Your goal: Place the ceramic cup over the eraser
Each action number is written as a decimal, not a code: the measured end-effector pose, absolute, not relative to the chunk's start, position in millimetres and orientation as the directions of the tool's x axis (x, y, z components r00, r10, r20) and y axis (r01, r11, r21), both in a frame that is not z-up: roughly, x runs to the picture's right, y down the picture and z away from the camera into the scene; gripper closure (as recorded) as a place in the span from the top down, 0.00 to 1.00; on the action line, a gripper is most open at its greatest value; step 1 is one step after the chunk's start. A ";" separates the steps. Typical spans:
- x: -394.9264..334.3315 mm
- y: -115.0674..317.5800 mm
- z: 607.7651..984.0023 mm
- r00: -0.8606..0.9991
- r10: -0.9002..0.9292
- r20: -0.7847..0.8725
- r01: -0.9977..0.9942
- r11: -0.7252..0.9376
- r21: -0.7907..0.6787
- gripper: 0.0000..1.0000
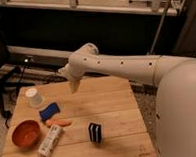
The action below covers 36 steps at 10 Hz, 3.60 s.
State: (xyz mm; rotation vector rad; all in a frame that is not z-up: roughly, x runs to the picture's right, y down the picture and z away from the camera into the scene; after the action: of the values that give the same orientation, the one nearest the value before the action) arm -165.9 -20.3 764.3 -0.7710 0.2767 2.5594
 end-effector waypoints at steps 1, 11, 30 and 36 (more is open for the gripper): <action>-165.8 -20.3 764.3 -0.742 0.362 -0.564 -0.474 -0.878 0.060 0.80; -169.3 -23.0 764.9 -0.719 0.385 -0.579 -0.499 -0.865 0.044 0.80; -168.7 -22.6 764.5 -0.719 0.388 -0.577 -0.503 -0.863 0.045 0.80; -166.0 -31.0 718.9 -0.706 0.513 -0.488 -0.595 -0.804 0.014 0.80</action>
State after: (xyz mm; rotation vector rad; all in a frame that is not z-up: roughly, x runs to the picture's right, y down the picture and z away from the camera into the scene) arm -166.0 -31.0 718.9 -0.6300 0.2272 2.4391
